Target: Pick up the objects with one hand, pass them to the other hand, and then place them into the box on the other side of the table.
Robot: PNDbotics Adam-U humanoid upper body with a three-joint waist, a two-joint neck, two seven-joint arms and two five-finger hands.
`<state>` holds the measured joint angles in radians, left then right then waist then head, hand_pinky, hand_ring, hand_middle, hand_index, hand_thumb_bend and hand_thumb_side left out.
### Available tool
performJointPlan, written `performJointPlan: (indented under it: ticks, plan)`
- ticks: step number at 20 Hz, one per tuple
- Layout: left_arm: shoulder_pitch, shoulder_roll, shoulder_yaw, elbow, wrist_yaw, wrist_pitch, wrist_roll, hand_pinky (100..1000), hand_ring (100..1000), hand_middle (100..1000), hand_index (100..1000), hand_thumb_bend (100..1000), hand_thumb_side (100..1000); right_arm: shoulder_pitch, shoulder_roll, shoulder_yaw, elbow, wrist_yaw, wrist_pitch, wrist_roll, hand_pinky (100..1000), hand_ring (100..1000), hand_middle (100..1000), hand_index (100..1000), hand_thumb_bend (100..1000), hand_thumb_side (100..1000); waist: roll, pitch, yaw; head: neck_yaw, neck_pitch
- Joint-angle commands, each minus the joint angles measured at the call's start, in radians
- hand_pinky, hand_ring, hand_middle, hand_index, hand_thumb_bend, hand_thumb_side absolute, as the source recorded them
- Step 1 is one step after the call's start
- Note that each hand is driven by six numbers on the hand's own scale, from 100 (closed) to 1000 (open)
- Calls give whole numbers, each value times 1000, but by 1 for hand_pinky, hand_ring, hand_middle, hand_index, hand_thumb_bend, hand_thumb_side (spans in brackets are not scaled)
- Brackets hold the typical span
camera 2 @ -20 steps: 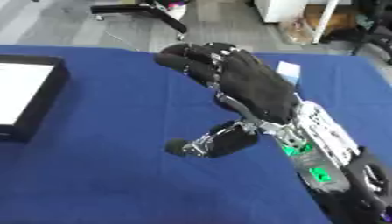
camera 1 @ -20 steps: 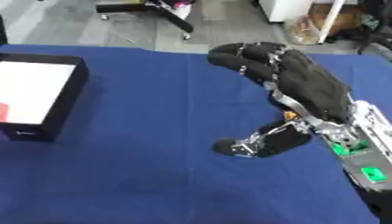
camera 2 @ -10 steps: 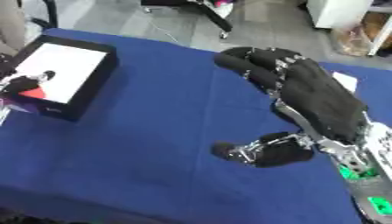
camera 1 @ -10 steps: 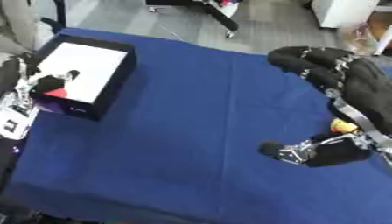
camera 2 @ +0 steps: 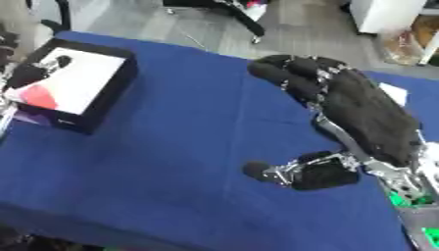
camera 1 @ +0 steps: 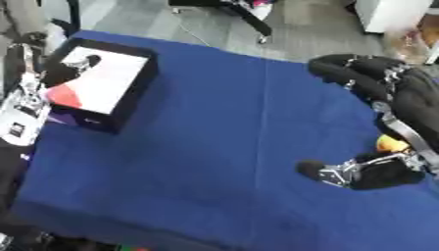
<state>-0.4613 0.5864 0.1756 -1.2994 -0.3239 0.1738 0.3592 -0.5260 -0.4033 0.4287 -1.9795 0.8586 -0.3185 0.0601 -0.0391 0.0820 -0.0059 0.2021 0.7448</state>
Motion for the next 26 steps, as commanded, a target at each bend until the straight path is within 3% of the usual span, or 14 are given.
performJointPlan:
  ticks: [1, 8, 9, 10, 13, 18, 26]
  plan:
    - [13, 0, 20, -154, 59, -44, 0, 778, 789, 740, 837, 954, 541, -3, -19, -32, -20, 17, 19, -12, 664, 681, 825, 938, 602, 557, 5, -15, -1, -15, -8]
    - [106, -81, 14, -465, 179, -157, -101, 781, 785, 737, 845, 914, 552, 48, -55, -101, -20, 28, 131, -67, 639, 677, 811, 918, 628, 533, 0, -9, -4, -68, -11]
    - [119, -92, 8, -499, 196, -167, -127, 776, 785, 736, 845, 908, 553, 60, -60, -111, -20, 20, 156, -79, 630, 676, 806, 912, 530, 410, -1, -8, -4, -86, -10]
    - [131, -104, 2, -527, 213, -175, -152, 779, 781, 730, 844, 901, 555, 73, -64, -122, -20, 9, 185, -90, 627, 676, 804, 909, 648, 517, -3, -6, -5, -105, -10]
    - [169, -141, -20, -592, 265, -189, -228, 771, 760, 705, 839, 880, 563, 106, -80, -156, 0, -31, 277, -123, 608, 677, 794, 896, 678, 477, -8, -3, -7, -149, -7]
    - [210, -206, -57, -634, 302, -196, -333, 768, 752, 694, 834, 855, 572, 128, -114, -198, 150, -150, 396, -201, 578, 666, 759, 848, 712, 413, -12, -1, -6, -194, -4]
    - [237, -270, -78, -643, 314, -199, -396, 767, 749, 688, 829, 844, 580, 107, -147, -204, 446, -363, 413, -263, 549, 651, 717, 793, 659, 313, -7, 2, -6, -227, 10]
